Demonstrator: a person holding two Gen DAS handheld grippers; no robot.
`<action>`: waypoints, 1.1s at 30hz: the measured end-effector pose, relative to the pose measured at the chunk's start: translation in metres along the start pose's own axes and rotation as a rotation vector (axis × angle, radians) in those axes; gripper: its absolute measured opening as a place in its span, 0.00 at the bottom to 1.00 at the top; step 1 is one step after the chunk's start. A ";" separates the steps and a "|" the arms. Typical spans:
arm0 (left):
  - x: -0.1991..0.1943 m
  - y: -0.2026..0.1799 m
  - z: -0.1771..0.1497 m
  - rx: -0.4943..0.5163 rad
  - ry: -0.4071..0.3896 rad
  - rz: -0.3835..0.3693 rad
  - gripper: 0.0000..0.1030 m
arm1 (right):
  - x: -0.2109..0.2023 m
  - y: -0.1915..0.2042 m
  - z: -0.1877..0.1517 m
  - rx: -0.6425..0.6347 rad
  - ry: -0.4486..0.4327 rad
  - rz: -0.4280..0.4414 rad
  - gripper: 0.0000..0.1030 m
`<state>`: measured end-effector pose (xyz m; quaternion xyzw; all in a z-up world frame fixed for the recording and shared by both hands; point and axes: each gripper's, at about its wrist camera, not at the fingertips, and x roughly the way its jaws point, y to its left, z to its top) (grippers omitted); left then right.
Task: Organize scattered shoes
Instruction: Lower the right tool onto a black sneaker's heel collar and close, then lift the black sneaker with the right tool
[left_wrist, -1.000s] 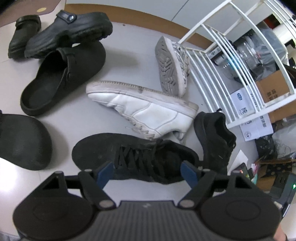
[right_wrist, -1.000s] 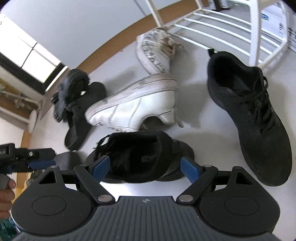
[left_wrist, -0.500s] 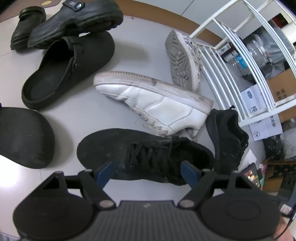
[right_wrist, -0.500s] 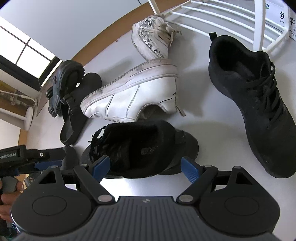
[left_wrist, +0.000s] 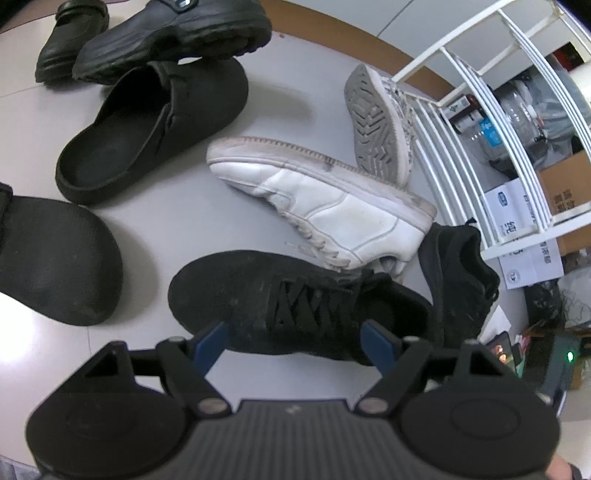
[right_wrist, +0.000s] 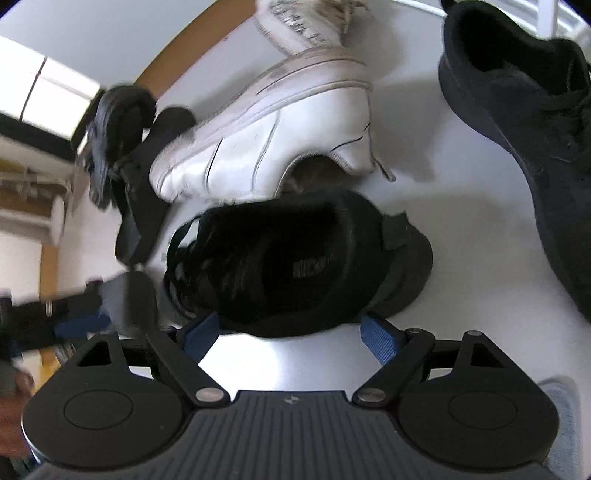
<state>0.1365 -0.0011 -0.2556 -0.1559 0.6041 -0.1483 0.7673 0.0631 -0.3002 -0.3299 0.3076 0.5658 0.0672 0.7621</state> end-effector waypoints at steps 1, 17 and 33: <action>0.000 0.001 0.000 -0.004 -0.001 0.002 0.80 | 0.001 0.000 0.001 -0.004 -0.007 0.002 0.84; 0.006 -0.002 -0.004 -0.014 0.016 -0.002 0.80 | 0.019 -0.024 0.028 0.021 -0.086 -0.068 0.40; 0.004 0.004 -0.010 -0.015 0.017 -0.002 0.80 | 0.004 -0.037 0.067 0.009 -0.202 -0.054 0.74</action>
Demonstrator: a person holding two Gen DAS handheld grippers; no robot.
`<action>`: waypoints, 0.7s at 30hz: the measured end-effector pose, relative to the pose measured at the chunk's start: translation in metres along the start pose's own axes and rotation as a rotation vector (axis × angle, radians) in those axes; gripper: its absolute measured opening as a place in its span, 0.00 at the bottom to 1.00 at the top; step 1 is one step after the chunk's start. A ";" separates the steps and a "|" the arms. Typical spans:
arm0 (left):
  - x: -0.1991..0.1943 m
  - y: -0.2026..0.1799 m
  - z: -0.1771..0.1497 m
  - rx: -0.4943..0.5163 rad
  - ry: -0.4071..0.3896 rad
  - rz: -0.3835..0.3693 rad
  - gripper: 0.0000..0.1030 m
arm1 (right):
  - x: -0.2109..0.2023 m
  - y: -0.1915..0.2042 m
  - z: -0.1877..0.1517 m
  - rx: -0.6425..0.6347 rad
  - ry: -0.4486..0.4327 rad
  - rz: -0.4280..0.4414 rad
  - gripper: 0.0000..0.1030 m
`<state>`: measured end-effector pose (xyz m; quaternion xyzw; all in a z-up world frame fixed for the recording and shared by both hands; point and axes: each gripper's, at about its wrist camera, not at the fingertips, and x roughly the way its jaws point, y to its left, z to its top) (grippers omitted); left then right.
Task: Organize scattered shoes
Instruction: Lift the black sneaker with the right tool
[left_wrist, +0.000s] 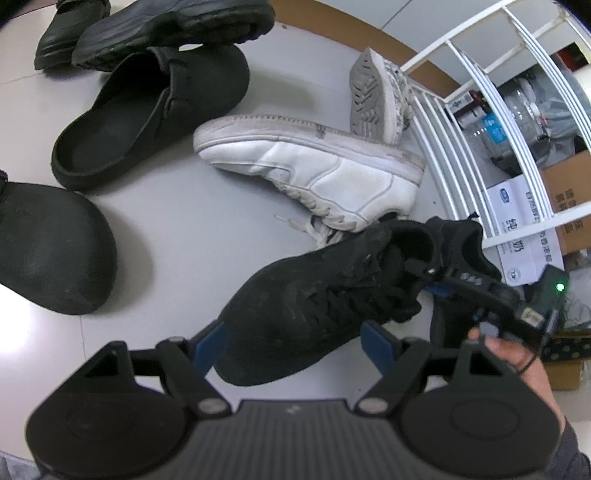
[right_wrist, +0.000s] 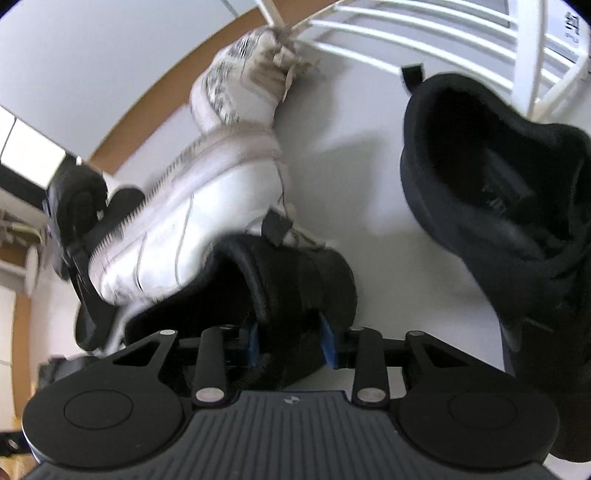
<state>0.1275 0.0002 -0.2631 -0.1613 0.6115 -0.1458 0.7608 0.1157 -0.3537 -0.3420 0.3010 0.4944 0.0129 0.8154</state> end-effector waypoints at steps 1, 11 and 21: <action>0.000 0.001 0.001 -0.002 -0.001 0.001 0.80 | -0.007 0.001 -0.001 -0.001 -0.014 0.007 0.83; -0.001 0.001 0.004 -0.012 -0.007 0.002 0.80 | -0.014 0.027 -0.039 -0.051 0.110 0.057 0.89; 0.002 0.003 0.006 -0.015 0.001 0.003 0.80 | 0.003 0.036 -0.047 -0.068 0.124 0.078 0.66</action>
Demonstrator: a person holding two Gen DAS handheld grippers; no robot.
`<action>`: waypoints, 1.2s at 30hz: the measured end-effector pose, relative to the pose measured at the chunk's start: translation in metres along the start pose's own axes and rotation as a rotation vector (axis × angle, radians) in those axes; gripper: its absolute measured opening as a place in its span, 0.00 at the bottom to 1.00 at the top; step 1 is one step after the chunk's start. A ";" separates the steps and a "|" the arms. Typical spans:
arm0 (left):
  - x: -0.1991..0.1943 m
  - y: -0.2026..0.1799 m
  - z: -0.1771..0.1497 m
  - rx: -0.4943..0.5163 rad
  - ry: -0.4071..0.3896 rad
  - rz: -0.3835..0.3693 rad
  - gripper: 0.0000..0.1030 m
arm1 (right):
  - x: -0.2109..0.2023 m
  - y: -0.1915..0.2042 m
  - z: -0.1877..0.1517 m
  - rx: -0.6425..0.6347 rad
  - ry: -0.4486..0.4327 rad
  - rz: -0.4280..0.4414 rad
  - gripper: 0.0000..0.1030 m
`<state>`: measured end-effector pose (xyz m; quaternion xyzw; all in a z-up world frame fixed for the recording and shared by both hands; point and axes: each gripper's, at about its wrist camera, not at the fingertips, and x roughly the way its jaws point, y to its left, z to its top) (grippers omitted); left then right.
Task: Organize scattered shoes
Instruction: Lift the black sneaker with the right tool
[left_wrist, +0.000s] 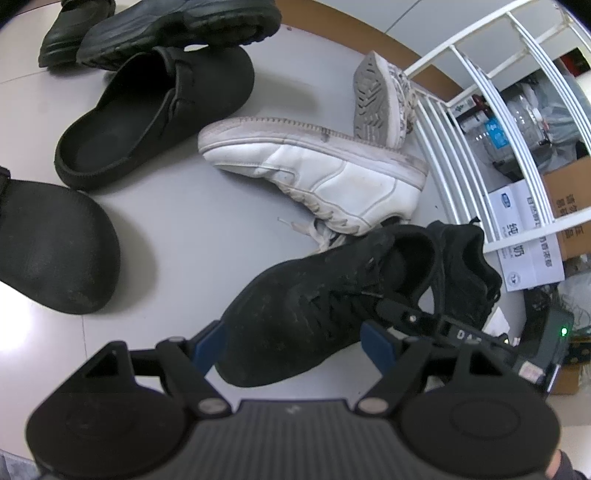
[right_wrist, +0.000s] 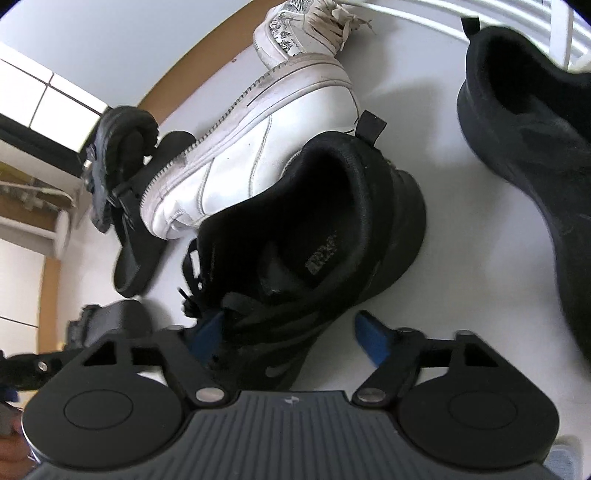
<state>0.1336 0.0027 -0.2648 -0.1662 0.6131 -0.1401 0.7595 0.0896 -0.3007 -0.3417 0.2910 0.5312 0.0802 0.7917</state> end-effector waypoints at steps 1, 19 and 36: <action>0.000 0.000 0.000 -0.001 0.001 0.000 0.80 | 0.000 0.001 -0.001 -0.011 -0.004 -0.007 0.65; 0.008 -0.005 -0.003 0.014 0.020 0.007 0.80 | -0.031 -0.038 -0.009 -0.001 -0.024 -0.175 0.40; 0.015 -0.018 -0.004 0.040 0.036 0.008 0.80 | -0.042 -0.035 -0.013 -0.079 -0.059 -0.262 0.82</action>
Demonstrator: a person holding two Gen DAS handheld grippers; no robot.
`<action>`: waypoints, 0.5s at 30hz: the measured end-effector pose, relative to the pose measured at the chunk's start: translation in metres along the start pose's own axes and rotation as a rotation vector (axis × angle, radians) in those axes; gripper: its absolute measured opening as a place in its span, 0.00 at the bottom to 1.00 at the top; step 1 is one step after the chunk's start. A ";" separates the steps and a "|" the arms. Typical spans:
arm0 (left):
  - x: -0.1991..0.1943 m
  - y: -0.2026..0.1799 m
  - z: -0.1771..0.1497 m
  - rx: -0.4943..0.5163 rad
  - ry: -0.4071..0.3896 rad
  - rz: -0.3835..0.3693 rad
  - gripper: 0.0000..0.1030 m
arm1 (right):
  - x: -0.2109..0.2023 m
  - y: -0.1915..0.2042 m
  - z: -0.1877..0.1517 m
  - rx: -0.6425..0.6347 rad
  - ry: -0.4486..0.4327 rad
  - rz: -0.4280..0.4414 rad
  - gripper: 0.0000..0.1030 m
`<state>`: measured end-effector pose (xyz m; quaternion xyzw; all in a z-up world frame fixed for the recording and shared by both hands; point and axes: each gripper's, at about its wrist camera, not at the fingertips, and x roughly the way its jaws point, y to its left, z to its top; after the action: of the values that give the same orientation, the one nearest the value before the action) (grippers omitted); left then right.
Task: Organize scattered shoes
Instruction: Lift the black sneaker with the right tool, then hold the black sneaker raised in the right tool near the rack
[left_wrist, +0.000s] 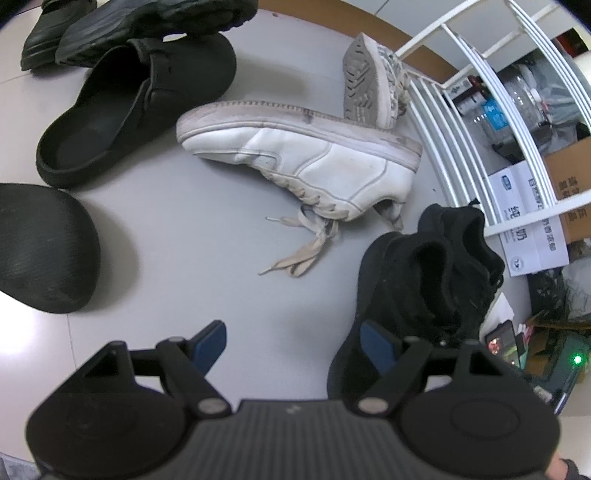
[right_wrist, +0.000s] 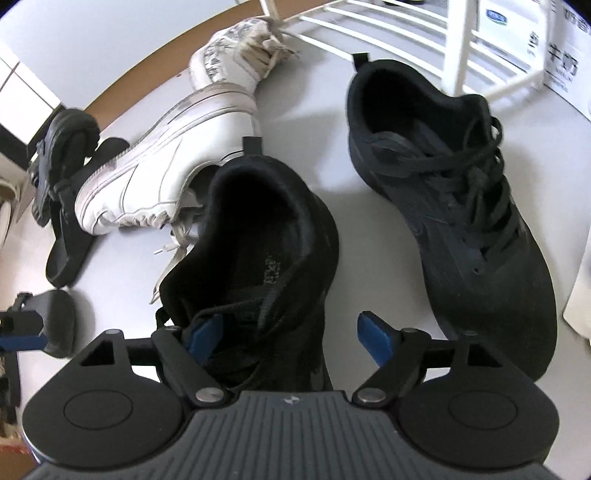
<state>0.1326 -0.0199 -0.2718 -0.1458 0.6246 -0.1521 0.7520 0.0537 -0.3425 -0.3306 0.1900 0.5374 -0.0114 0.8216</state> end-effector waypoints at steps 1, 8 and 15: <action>0.000 0.000 0.000 -0.001 0.000 0.000 0.80 | -0.001 0.000 0.000 -0.006 -0.003 -0.003 0.82; 0.000 0.003 -0.001 -0.008 0.002 -0.001 0.80 | -0.013 0.003 -0.002 -0.039 -0.025 -0.014 0.85; -0.004 0.005 0.000 -0.016 -0.007 -0.006 0.80 | -0.027 0.007 -0.002 -0.069 -0.037 -0.036 0.93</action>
<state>0.1319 -0.0138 -0.2703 -0.1541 0.6226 -0.1490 0.7526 0.0421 -0.3406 -0.3049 0.1514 0.5254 -0.0112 0.8372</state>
